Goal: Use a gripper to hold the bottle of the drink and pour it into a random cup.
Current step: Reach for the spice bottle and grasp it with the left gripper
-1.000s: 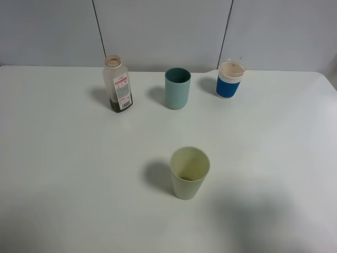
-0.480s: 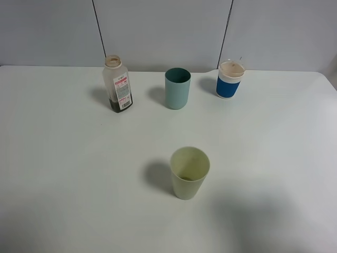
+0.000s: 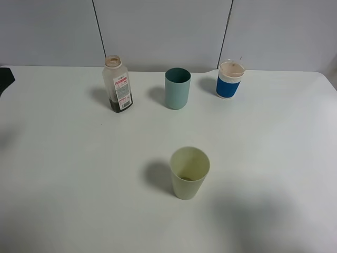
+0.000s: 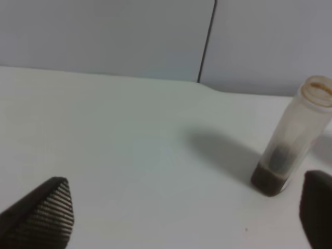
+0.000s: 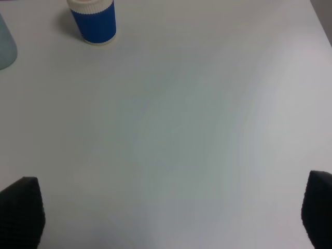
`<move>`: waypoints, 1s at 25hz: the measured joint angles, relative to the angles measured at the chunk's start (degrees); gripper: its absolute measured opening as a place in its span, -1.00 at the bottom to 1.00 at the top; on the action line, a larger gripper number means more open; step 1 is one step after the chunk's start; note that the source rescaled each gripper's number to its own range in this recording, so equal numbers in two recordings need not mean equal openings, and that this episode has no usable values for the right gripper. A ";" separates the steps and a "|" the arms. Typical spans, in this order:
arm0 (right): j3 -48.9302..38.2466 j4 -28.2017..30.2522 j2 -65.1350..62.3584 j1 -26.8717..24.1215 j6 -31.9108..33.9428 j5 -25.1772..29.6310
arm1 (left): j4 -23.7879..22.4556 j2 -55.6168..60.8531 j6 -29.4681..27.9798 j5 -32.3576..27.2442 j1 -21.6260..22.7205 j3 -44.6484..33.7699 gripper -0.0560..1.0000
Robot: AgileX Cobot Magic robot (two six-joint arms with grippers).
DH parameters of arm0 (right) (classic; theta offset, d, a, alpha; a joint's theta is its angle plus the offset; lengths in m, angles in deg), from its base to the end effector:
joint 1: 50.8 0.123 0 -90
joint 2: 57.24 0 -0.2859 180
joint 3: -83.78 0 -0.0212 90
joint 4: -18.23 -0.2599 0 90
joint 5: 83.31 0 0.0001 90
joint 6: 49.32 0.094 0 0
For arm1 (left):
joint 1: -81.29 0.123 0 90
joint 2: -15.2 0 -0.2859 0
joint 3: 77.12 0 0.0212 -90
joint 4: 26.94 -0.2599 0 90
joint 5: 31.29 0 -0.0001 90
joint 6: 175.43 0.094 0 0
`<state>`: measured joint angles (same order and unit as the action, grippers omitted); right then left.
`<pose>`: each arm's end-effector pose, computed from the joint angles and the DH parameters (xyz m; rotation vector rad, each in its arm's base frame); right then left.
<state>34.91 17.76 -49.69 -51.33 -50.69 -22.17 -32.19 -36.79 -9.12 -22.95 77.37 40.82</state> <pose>0.0047 0.0006 0.2784 -0.0154 2.0517 -0.0108 0.1599 -0.0122 0.2361 -0.0645 1.8476 -0.1635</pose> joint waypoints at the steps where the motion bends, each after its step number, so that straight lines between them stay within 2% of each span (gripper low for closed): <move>1: 0.00 0.00 0.00 0.00 0.00 0.00 | 0.00 -2.28 0.11 3.22 0.00 -0.57 1.00; 8: 0.00 0.00 0.00 0.00 0.00 0.00 | -0.33 -19.92 1.79 23.95 0.00 -3.53 1.00; 16: 0.00 0.00 0.00 0.00 0.00 0.00 | -5.44 -41.29 1.94 46.18 0.00 -4.09 1.00; 20: 0.00 0.00 0.00 0.00 0.00 0.00 | -6.47 -51.24 1.94 57.73 0.00 -4.04 1.00; 22: 0.00 0.00 0.00 0.00 0.00 0.00 | -7.16 -56.04 2.01 59.99 0.00 -4.04 1.00; 25: 0.00 0.00 0.00 0.00 0.00 0.00 | -7.81 -61.42 2.19 60.32 0.00 -3.98 1.00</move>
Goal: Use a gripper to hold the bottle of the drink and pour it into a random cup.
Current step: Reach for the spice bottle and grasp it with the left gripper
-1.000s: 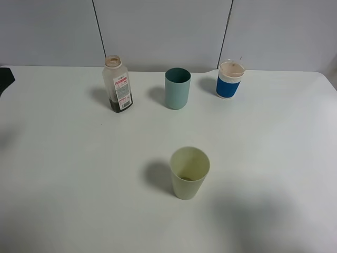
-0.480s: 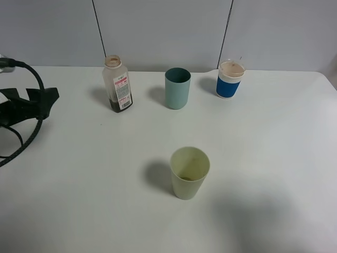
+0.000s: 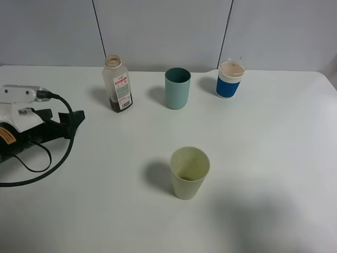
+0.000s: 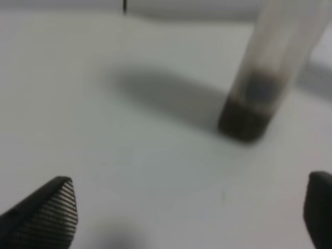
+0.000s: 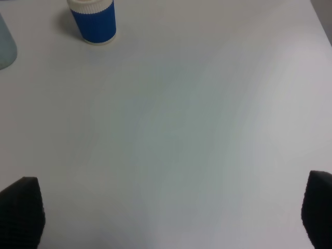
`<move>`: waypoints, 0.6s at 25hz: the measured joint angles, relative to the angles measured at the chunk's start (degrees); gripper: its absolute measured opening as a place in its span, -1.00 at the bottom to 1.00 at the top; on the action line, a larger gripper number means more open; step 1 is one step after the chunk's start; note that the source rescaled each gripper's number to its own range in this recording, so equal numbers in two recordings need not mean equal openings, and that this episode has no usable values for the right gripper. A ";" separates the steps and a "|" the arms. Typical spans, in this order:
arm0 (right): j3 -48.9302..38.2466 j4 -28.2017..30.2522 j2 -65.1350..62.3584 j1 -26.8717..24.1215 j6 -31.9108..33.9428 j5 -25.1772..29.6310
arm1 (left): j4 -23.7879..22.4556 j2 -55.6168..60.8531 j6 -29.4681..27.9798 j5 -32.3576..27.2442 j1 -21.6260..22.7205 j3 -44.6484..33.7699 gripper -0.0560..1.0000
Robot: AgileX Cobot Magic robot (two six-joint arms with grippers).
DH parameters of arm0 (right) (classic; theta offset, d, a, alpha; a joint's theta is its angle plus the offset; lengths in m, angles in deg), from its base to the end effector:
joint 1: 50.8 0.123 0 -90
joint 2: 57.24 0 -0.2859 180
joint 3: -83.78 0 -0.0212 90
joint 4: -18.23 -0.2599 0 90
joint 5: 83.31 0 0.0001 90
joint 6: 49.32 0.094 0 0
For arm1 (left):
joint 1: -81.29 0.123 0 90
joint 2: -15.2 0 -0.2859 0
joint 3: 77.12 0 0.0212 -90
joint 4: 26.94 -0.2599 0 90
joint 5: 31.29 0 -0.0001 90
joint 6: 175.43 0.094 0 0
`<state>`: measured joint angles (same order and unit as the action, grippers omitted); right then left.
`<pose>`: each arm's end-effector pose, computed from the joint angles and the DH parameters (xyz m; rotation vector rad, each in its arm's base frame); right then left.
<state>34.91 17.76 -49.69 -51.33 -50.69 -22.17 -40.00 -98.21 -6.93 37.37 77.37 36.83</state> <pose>0.0047 0.0006 0.2784 -0.0154 2.0517 -0.0108 0.2209 -0.0350 0.0922 0.0945 1.9458 -0.3285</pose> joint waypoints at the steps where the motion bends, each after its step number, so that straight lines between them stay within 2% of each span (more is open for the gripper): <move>1: 0.00 0.00 0.00 0.00 0.00 0.00 | -0.02 -1.27 0.25 0.00 0.00 0.00 1.00; 7: 0.00 0.00 0.00 0.00 0.00 0.00 | -0.53 -2.88 4.29 0.20 0.00 0.83 0.98; 11: 0.00 0.00 0.00 0.00 0.00 0.00 | -2.40 -2.94 7.39 0.53 0.00 3.56 0.85; 15: 0.00 0.00 0.00 0.00 0.00 0.00 | -4.28 -2.94 7.98 0.66 0.00 6.36 0.77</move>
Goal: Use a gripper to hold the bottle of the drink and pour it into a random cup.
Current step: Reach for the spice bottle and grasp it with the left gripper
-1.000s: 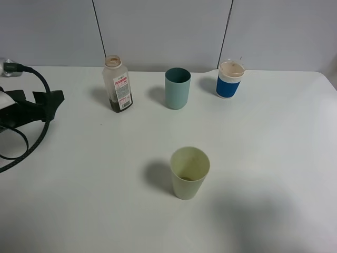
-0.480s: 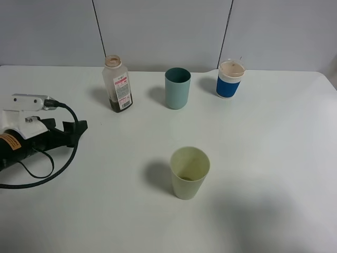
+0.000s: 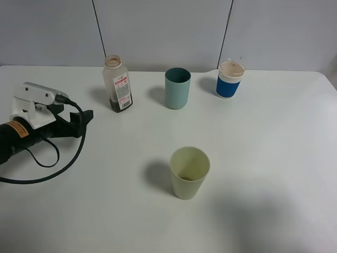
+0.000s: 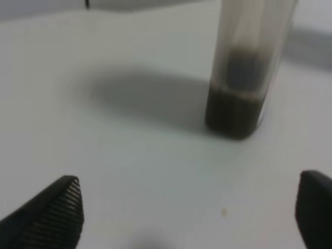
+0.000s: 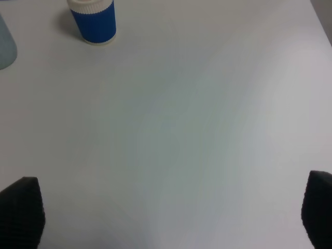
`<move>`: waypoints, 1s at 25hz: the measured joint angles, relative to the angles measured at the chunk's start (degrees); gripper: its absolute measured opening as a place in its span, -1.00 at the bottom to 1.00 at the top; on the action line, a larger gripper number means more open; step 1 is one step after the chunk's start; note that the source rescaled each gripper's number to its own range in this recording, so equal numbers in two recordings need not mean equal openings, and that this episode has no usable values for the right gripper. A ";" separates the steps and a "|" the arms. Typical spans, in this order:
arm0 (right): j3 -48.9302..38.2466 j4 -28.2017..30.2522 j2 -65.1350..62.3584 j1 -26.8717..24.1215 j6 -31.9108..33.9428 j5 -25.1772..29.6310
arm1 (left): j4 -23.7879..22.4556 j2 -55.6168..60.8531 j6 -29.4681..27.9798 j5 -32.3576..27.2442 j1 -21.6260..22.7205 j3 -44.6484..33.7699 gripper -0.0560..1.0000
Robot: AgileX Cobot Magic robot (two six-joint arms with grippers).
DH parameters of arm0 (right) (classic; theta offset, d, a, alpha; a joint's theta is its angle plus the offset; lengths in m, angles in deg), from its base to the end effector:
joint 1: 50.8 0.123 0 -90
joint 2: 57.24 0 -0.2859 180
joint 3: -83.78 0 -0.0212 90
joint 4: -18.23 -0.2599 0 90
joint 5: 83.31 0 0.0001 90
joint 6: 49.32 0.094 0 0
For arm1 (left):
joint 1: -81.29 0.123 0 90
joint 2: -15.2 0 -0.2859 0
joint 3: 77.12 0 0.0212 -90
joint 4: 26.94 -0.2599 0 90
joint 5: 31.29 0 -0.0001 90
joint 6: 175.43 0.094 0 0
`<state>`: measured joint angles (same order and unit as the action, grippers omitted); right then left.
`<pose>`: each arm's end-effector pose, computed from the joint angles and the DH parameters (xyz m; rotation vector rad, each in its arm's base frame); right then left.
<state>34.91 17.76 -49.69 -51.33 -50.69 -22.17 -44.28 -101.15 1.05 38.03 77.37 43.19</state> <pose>0.0047 0.0006 0.2784 -0.0154 2.0517 -0.0108 0.2496 -0.0434 0.0940 0.3026 1.8505 -0.2789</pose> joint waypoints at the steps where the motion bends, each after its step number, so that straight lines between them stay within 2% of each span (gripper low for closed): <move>1: 0.00 0.00 0.00 0.00 0.00 0.00 | -0.29 -0.05 0.09 0.14 0.00 0.53 0.76; 10: 0.00 0.00 0.00 0.00 0.00 0.00 | -2.05 -4.08 0.14 0.26 0.29 4.05 0.75; 25: 0.00 0.00 0.00 0.00 0.00 0.00 | -7.96 -9.21 -0.51 0.25 0.29 11.58 0.70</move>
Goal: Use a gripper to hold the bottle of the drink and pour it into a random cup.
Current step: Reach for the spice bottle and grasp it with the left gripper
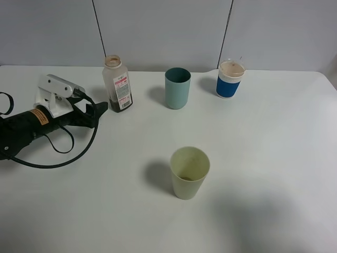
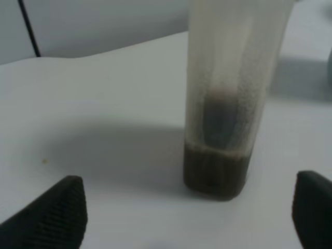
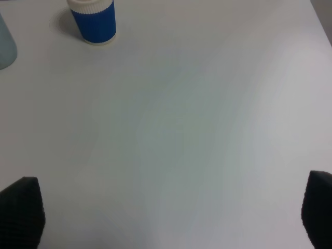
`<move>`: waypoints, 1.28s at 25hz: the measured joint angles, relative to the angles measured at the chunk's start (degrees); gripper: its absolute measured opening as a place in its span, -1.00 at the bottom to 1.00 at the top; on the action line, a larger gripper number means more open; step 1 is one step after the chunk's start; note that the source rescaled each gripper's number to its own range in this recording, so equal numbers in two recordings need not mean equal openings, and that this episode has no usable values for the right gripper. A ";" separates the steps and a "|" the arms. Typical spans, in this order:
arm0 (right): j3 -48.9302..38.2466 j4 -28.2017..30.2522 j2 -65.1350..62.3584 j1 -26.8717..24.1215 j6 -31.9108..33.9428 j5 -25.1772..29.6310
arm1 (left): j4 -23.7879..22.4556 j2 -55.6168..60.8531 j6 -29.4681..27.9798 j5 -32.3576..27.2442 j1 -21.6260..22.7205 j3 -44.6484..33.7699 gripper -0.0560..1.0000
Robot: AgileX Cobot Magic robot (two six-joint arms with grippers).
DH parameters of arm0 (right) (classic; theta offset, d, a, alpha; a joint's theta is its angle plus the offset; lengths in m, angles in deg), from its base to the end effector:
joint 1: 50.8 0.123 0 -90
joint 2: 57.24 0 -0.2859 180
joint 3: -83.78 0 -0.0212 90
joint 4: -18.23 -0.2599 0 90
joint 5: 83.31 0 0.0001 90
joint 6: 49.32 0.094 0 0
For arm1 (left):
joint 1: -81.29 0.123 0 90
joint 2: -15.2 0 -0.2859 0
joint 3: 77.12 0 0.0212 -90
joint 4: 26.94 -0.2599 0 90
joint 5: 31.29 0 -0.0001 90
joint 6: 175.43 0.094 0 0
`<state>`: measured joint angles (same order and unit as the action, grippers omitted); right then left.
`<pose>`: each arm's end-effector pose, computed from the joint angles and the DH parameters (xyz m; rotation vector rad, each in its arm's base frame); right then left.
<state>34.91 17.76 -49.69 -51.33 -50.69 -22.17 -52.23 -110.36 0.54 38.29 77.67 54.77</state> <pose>0.0047 0.0006 0.2784 -0.0154 2.0517 -0.0108 0.2958 -0.0564 0.0757 0.4273 1.7916 -0.3596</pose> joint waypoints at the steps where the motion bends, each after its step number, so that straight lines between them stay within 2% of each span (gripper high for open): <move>1: 0.00 0.00 0.00 0.00 0.00 0.00 | -0.45 -0.53 -0.24 0.00 0.00 0.53 0.69; 9: 0.00 0.00 0.00 0.00 0.00 0.00 | -3.00 -3.33 -1.99 0.01 -0.55 5.09 0.65; 16: 0.00 0.00 0.00 0.00 0.00 0.00 | -6.36 -5.78 -6.54 0.01 -1.50 9.55 0.65; 32: 0.00 0.00 0.00 0.00 0.00 0.00 | -5.44 -12.28 -7.29 -0.05 -7.62 19.39 0.65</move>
<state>34.91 17.76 -49.69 -51.33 -50.69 -22.17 -57.67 -122.65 -6.75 38.23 70.04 74.16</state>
